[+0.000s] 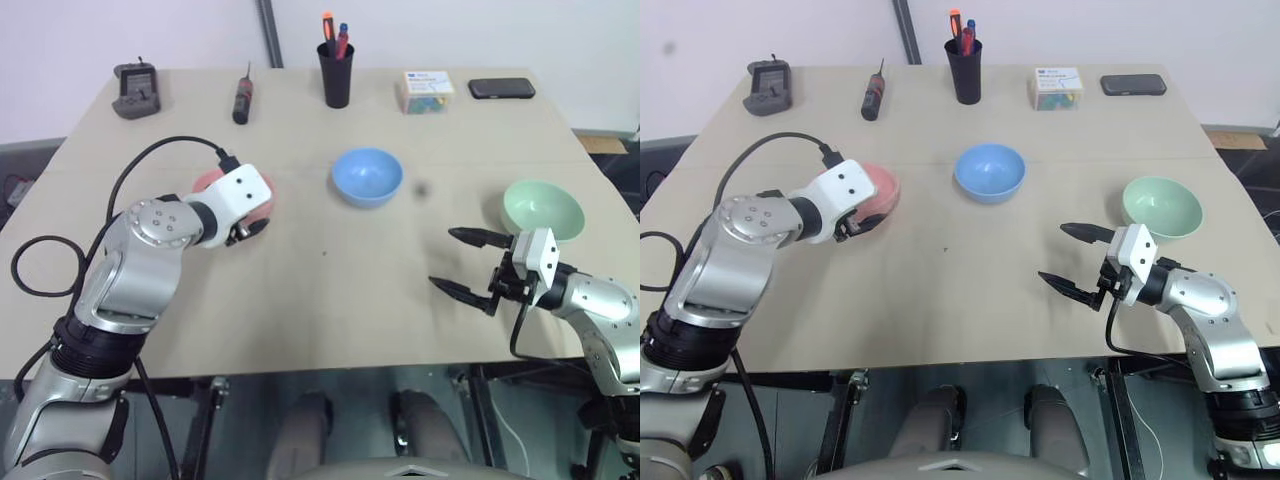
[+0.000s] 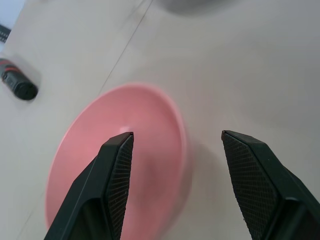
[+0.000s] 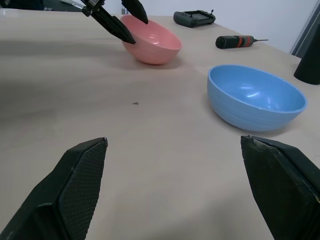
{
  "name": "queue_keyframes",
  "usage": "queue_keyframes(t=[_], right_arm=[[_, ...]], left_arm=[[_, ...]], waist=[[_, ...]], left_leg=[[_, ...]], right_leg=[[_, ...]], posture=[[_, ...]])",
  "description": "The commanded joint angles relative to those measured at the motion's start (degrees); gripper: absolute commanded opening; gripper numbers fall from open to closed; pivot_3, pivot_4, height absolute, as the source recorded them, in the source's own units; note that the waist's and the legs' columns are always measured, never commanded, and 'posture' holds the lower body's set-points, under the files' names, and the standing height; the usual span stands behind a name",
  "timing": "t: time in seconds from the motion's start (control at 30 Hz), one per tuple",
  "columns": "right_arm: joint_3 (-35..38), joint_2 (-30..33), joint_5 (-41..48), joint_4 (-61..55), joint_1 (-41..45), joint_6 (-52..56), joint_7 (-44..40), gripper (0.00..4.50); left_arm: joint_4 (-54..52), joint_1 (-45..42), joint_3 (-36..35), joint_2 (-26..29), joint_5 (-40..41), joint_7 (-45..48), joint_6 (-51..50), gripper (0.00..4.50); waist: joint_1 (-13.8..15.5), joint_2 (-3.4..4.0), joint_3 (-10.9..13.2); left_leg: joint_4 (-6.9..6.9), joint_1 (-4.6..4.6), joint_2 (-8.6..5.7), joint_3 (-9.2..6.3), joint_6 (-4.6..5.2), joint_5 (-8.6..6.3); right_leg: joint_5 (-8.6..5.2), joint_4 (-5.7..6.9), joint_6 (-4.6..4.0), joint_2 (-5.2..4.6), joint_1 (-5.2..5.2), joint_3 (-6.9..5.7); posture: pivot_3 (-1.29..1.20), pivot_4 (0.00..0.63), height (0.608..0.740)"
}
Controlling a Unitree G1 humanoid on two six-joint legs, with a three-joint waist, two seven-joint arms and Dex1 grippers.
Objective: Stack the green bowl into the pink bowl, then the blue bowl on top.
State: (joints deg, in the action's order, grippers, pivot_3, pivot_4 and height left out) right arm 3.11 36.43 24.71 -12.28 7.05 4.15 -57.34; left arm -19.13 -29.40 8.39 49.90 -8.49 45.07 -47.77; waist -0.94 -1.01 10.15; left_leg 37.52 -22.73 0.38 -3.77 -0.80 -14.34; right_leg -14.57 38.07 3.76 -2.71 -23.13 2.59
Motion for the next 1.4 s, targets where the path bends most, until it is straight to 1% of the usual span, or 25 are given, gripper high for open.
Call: queue_keyframes(t=[0.03, 0.23, 0.27, 0.3, 0.33, 0.37, 0.4, 0.5, 0.63, 0.7, 0.77, 0.83, 0.9, 0.93, 1.1, 1.27, 1.3, 1.33, 1.4], right_arm=[[0.53, -0.15, 0.36, -0.36, 1.09, -1.24, -0.62, 4.5], [0.43, -0.42, 0.25, -0.02, 1.24, -1.39, -0.98, 4.5], [0.43, -0.46, 0.23, -0.02, 1.23, -1.41, -0.99, 4.5], [0.46, -0.51, 0.24, -0.1, 1.14, -1.37, -0.94, 4.5], [0.53, -0.53, 0.23, -0.15, 1.01, -1.38, -0.9, 4.5], [0.57, -0.53, 0.21, -0.2, 0.9, -1.37, -0.86, 4.5], [0.65, -0.54, 0.19, -0.27, 0.75, -1.36, -0.79, 4.5], [0.83, -0.51, 0.11, -0.48, 0.36, -1.37, -0.55, 4.5], [1.05, -0.49, -0.05, -0.71, -0.08, -1.56, -0.2, 4.5], [1.26, -0.47, -0.08, -1.05, -0.47, -1.55, 0.14, 4.5], [1.43, -0.4, -0.11, -1.37, -0.79, -1.46, 0.52, 4.5], [1.6, -0.22, -0.03, -1.77, -1.12, -1.3, 0.87, 4.5], [1.77, -0.04, -0.02, -2.17, -1.38, -1.13, 1.19, 4.5], [1.76, -0.02, -0.06, -2.28, -1.39, -1.06, 1.32, 4.5], [2.2, 0.27, 0.02, -3.54, -2.08, -0.6, 2.39, 4.5], [3.02, 0.84, 0.4, -5.01, -3.66, -0.21, 3.18, 4.5], [3.0, 0.86, 0.39, -5.16, -3.74, -0.14, 3.38, 4.5], [2.99, 0.88, 0.37, -5.3, -3.81, -0.04, 3.54, 4.5], [3.06, 0.85, 0.31, -5.51, -3.95, 0.07, 3.83, 4.5]], left_arm=[[-1.6, -0.07, 0.9, 0.8, -1.66, -1.34, -0.87, 2.97], [-0.4, -0.27, 4.39, 0.41, -2.94, -1.65, -0.67, 2.97], [-0.41, -0.28, 4.76, 0.38, -3.0, -1.61, -0.54, 2.47], [-0.35, -0.33, 5.03, 0.25, -3.05, -1.68, -0.51, 2.28], [-0.18, -0.42, 5.35, 0.3, -3.28, -1.73, -0.25, 1.86], [0.16, -0.56, 5.56, 0.33, -3.47, -1.84, -0.09, 1.4], [0.59, -0.72, 5.72, 0.35, -3.62, -1.98, 0.07, 0.85], [1.47, -0.94, 5.78, 0.41, -3.89, -1.99, 0.7, 0.02], [2.45, -1.26, 4.88, -0.13, -3.5, -2.19, 1.16, 0.02], [1.95, -1.17, 3.4, -0.48, -1.8, -1.39, 2.82, 0.02], [-0.18, -0.72, 1.8, -1.43, 1.4, 0.51, 4.62, 0.02], [-5.22, 0.72, 0.84, -2.26, 6.71, 4.77, 7.59, 0.02], [-10.03, 2.7, 1.33, -2.16, 11.59, 9.48, 8.97, 0.02], [-11.07, 3.33, 1.51, -2.01, 12.8, 10.58, 9.36, 0.02], [-10.21, 5.1, 4.9, -1.25, 13.28, 13.13, 14.38, 0.02], [-6.71, 4.24, 8.01, -4.05, 13.69, 14.22, 18.48, 0.02], [-6.17, 3.73, 8.34, -4.76, 13.93, 14.33, 19.06, 0.72], [-5.75, 3.27, 8.42, -5.44, 14.07, 14.31, 19.65, 0.79], [-4.79, 2.64, 8.23, -6.28, 13.63, 13.88, 20.73, 1.45]], waist=[[0.0, 0.0, 0.0], [0.04, 0.0, 0.0], [0.04, 0.0, 0.0], [0.04, 0.0, 0.0], [0.04, 0.0, 0.0], [0.03, 0.0, 0.0], [0.01, 0.0, 0.0], [0.02, 0.0, 0.0], [0.04, -0.01, 0.0], [0.04, -0.01, 0.0], [0.07, -0.01, 0.0], [0.09, -0.01, 0.0], [0.07, -0.01, 0.0], [0.07, -0.01, 0.0], [0.01, 0.0, 0.0], [0.14, 0.0, 0.0], [0.13, 0.0, 0.0], [0.13, -0.01, 0.0], [0.12, -0.01, 0.0]], left_leg=[[0.0, 0.0, 0.0, 0.0, 0.0, 0.0], [0.0, -0.01, 0.0, 0.0, 0.0, 0.0], [0.0, -0.01, 0.0, 0.0, 0.0, 0.0], [0.0, -0.01, 0.0, 0.0, 0.0, 0.0], [0.0, 0.0, 0.0, 0.0, 0.0, 0.0], [0.0, 0.0, 0.0, 0.0, 0.0, 0.0], [0.0, 0.0, 0.0, 0.0, 0.0, 0.0], [0.0, 0.0, 0.0, 0.0, 0.0, 0.0], [0.01, -0.01, 0.0, 0.0, 0.0, 0.0], [0.01, -0.01, -0.01, 0.0, 0.0, 0.0], [0.01, -0.01, -0.01, 0.0, 0.0, 0.0], [0.01, -0.02, 0.0, 0.0, 0.0, 0.0], [0.02, -0.04, 0.0, 0.01, 0.0, 0.0], [0.02, -0.04, 0.0, 0.02, 0.0, 0.0], [0.02, 0.05, 0.03, 0.04, 0.0, 0.0], [0.12, 0.07, 0.0, 0.04, 0.0, 0.0], [0.15, 0.06, -0.01, 0.05, 0.01, 0.0], [0.15, 0.05, -0.01, 0.04, 0.0, 0.0], [0.17, 0.04, 0.0, 0.01, 0.0, 0.0]], right_leg=[[0.0, 0.0, 0.0, 0.0, 0.0, 0.0], [0.0, -0.01, 0.0, 0.0, 0.0, 0.0], [0.0, -0.01, 0.0, 0.0, 0.0, 0.0], [0.0, 0.0, 0.0, 0.0, 0.0, 0.0], [0.0, 0.0, 0.0, 0.0, 0.0, 0.0], [0.0, 0.0, 0.0, 0.0, 0.0, 0.0], [0.0, 0.01, 0.0, 0.0, 0.0, 0.0], [0.0, 0.01, 0.0, 0.0, 0.0, 0.0], [0.0, 0.0, 0.0, 0.0, 0.0, 0.0], [0.0, 0.0, 0.0, 0.0, 0.0, 0.0], [0.0, 0.0, 0.0, -0.01, 0.0, 0.0], [0.0, 0.0, 0.0, -0.01, 0.0, 0.0], [0.0, -0.01, 0.0, -0.02, 0.0, 0.01], [0.0, -0.02, 0.0, -0.03, 0.0, 0.02], [0.0, 0.04, 0.0, 0.01, 0.0, 0.04], [0.0, 0.1, 0.0, 0.01, 0.06, 0.04], [0.0, 0.08, 0.0, 0.01, 0.06, 0.05], [0.0, 0.08, 0.0, 0.01, 0.06, 0.05], [0.0, 0.09, 0.0, 0.01, 0.06, 0.02]], posture=[[0.0, 0.15, 0.74], [0.0, 0.15, 0.74], [0.0, 0.15, 0.74], [0.0, 0.15, 0.74], [0.0, 0.15, 0.74], [0.0, 0.15, 0.74], [0.0, 0.15, 0.74], [0.0, 0.15, 0.74], [0.0, 0.15, 0.74], [0.0, 0.15, 0.74], [0.0, 0.15, 0.74], [0.0, 0.15, 0.74], [0.0, 0.15, 0.74], [0.0, 0.15, 0.74], [0.0, 0.15, 0.74], [0.0, 0.15, 0.74], [0.0, 0.15, 0.74], [0.0, 0.15, 0.74], [0.0, 0.15, 0.74]])
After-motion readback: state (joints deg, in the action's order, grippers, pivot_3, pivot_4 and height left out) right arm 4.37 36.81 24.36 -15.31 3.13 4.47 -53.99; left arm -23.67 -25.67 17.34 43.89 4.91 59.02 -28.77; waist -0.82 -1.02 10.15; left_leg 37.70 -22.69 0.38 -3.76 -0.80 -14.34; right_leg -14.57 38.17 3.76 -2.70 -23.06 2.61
